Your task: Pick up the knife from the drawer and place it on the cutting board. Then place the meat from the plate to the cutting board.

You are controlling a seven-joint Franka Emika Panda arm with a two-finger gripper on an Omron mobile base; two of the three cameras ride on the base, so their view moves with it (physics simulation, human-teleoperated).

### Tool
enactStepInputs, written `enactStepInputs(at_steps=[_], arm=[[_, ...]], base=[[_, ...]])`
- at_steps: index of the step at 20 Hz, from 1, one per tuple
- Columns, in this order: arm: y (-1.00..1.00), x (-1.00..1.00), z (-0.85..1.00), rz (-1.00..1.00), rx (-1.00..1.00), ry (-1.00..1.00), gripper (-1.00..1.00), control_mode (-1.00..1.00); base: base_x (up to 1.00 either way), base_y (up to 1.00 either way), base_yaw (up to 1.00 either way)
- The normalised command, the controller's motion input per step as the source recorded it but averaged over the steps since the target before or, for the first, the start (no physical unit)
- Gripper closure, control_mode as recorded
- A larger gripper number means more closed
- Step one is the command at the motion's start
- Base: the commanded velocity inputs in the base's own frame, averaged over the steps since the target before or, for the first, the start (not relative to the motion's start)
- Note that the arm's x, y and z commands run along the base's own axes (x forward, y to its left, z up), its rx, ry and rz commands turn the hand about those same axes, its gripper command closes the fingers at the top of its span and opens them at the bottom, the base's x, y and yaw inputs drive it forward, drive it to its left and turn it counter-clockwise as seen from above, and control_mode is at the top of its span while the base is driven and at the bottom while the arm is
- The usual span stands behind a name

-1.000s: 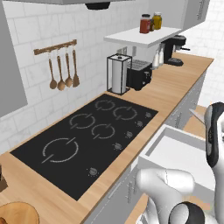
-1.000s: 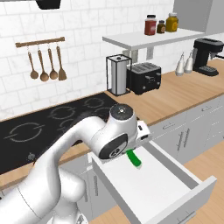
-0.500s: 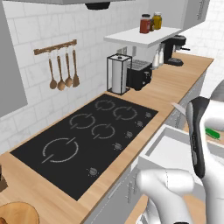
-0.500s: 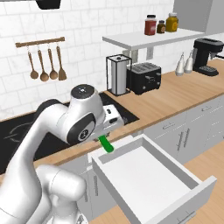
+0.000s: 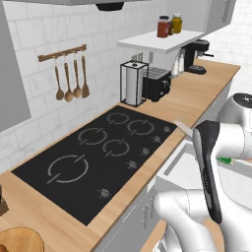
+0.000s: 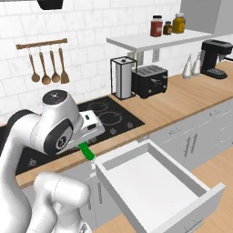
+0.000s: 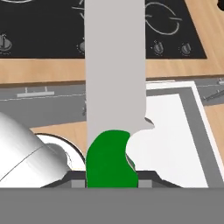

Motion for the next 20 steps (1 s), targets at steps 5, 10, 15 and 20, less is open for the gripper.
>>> enactStepInputs(at_steps=[5,10,15,20], arm=[[0.00,0.00,0.00,0.00,0.00,0.00,1.00,1.00],[0.00,0.00,0.00,0.00,0.00,0.00,1.00,1.00],[0.00,0.00,0.00,0.00,0.00,0.00,1.00,1.00],[0.00,0.00,0.00,0.00,0.00,0.00,1.00,1.00]], base=[[-0.87,0.38,0.09],[-0.96,0.13,0.25],[-0.53,0.11,0.49],[-0.41,0.62,0.39]])
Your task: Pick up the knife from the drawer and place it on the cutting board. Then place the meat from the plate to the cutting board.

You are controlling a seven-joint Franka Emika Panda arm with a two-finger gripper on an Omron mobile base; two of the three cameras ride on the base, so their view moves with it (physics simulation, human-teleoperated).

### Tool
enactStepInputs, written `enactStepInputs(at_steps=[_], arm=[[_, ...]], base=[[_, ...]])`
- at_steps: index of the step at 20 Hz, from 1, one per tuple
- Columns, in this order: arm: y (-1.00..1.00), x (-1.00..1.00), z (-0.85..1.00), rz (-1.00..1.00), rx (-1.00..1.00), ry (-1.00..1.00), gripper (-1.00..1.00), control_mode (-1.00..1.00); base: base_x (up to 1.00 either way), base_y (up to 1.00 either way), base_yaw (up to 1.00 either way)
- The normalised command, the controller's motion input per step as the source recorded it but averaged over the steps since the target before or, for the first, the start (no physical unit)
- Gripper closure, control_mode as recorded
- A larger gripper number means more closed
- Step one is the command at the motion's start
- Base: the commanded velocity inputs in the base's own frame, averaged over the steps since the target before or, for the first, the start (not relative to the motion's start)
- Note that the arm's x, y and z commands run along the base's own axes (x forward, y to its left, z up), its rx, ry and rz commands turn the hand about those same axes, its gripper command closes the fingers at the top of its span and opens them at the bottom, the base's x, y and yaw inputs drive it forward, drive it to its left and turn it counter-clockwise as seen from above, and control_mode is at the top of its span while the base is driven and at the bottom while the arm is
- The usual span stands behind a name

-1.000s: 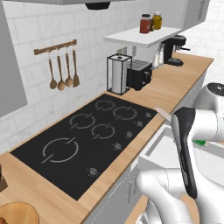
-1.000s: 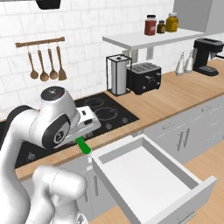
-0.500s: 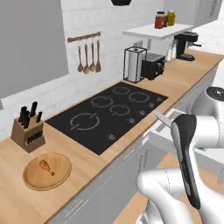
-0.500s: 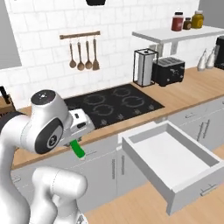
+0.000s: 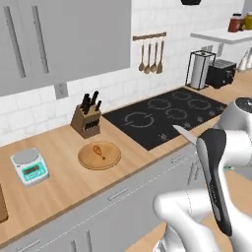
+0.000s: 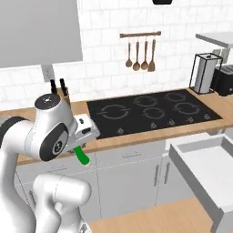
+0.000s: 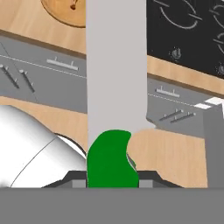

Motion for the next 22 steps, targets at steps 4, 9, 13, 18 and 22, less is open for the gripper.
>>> enactStepInputs(at_steps=[4,9,13,18,22], arm=[[0.00,0.00,0.00,0.00,0.00,0.00,1.00,1.00],[0.00,0.00,0.00,0.00,0.00,0.00,1.00,1.00],[0.00,0.00,0.00,0.00,0.00,0.00,1.00,1.00],[0.00,0.00,0.00,0.00,0.00,0.00,1.00,1.00],[0.00,0.00,0.00,0.00,0.00,0.00,1.00,1.00]], base=[[-0.60,0.90,0.29],[-0.55,1.00,0.17],[-0.27,0.76,0.21],[0.00,0.30,0.33],[0.00,0.34,0.30]])
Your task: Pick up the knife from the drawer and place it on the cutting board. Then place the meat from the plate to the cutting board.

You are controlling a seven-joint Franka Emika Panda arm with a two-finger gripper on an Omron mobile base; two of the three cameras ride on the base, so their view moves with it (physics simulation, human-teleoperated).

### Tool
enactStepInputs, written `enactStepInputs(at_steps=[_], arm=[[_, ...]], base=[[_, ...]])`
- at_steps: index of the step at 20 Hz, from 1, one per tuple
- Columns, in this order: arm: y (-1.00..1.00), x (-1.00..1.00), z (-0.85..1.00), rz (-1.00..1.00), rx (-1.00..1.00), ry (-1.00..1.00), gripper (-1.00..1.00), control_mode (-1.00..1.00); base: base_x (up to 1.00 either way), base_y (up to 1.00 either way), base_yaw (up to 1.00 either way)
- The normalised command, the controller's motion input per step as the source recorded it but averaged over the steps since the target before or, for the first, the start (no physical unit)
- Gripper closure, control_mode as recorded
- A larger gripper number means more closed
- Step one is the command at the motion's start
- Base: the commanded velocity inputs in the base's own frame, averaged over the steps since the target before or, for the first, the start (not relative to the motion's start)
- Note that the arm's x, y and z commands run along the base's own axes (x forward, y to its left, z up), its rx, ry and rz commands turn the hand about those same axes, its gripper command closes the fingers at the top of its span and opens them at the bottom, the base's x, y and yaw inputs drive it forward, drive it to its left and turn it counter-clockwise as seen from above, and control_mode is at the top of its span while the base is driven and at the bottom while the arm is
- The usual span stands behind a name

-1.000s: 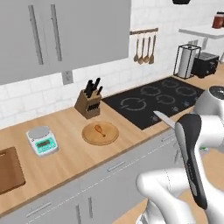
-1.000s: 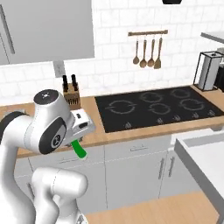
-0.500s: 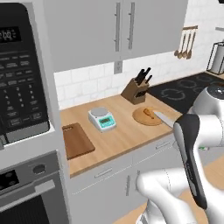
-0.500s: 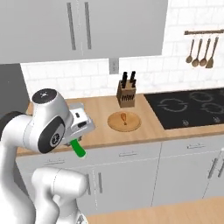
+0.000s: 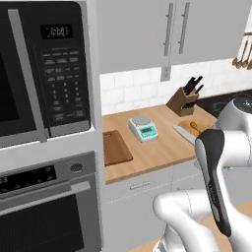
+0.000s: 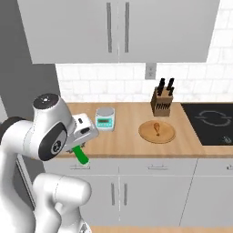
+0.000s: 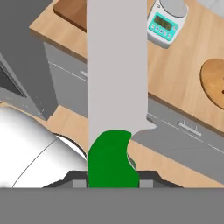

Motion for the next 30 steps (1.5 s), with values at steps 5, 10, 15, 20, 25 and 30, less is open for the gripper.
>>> enactStepInputs(at_steps=[5,10,15,20,25,30], arm=[[0.00,0.00,0.00,0.00,0.00,0.00,1.00,1.00],[0.00,0.00,0.00,0.00,0.00,0.00,1.00,1.00],[0.00,0.00,0.00,0.00,0.00,0.00,1.00,1.00],[0.00,0.00,0.00,0.00,0.00,0.00,1.00,1.00],[0.00,0.00,0.00,0.00,0.00,0.00,1.00,1.00],[-0.02,0.09,0.00,0.03,0.02,0.02,1.00,-1.00]], base=[[0.02,0.34,0.31],[0.36,0.08,0.30],[0.65,0.00,0.32],[0.39,-0.04,0.31],[0.55,-0.16,0.33],[0.33,-0.16,0.23]])
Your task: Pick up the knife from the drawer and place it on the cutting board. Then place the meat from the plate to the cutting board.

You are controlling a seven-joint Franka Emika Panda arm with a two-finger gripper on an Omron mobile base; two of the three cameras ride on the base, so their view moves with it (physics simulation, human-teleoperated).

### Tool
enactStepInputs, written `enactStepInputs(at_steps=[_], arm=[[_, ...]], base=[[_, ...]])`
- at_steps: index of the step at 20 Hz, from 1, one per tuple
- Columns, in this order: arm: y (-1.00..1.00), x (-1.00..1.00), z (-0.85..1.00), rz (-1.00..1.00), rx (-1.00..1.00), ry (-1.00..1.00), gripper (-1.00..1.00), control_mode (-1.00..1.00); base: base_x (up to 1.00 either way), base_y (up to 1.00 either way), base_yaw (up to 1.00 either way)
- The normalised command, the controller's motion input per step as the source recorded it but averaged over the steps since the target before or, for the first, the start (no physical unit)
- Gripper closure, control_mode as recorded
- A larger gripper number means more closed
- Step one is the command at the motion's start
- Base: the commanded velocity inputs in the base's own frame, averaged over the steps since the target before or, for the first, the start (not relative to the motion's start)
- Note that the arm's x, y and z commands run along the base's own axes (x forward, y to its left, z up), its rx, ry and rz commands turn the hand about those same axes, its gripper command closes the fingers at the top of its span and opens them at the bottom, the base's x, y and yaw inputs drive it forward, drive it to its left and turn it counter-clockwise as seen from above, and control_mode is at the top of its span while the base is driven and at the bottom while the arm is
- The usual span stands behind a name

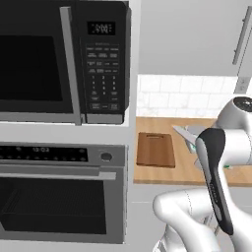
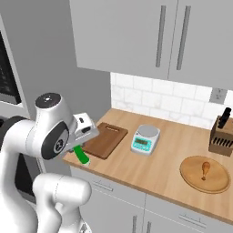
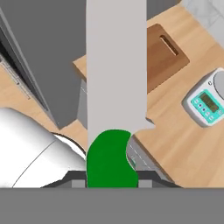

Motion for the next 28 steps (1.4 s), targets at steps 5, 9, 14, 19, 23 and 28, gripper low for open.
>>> enactStepInputs(at_steps=[5,9,14,19,23,28], arm=[[0.00,0.54,-0.10,-0.02,0.07,0.13,1.00,-1.00],[0.00,0.25,-0.05,-0.26,0.20,0.16,1.00,-1.00],[0.13,0.01,-0.15,-0.40,0.26,0.11,1.00,-1.00],[0.33,0.05,-0.39,-0.31,0.13,0.02,1.00,-1.00],[0.09,0.20,-0.47,-0.10,0.08,0.03,1.00,-1.00],[0.00,0.57,-0.10,-0.03,0.18,0.12,1.00,-1.00]], base=[[0.00,0.00,0.00],[0.00,0.00,0.00],[0.00,0.00,0.00],[0.00,0.00,0.00],[0.00,0.00,0.00],[0.00,0.00,0.00]])
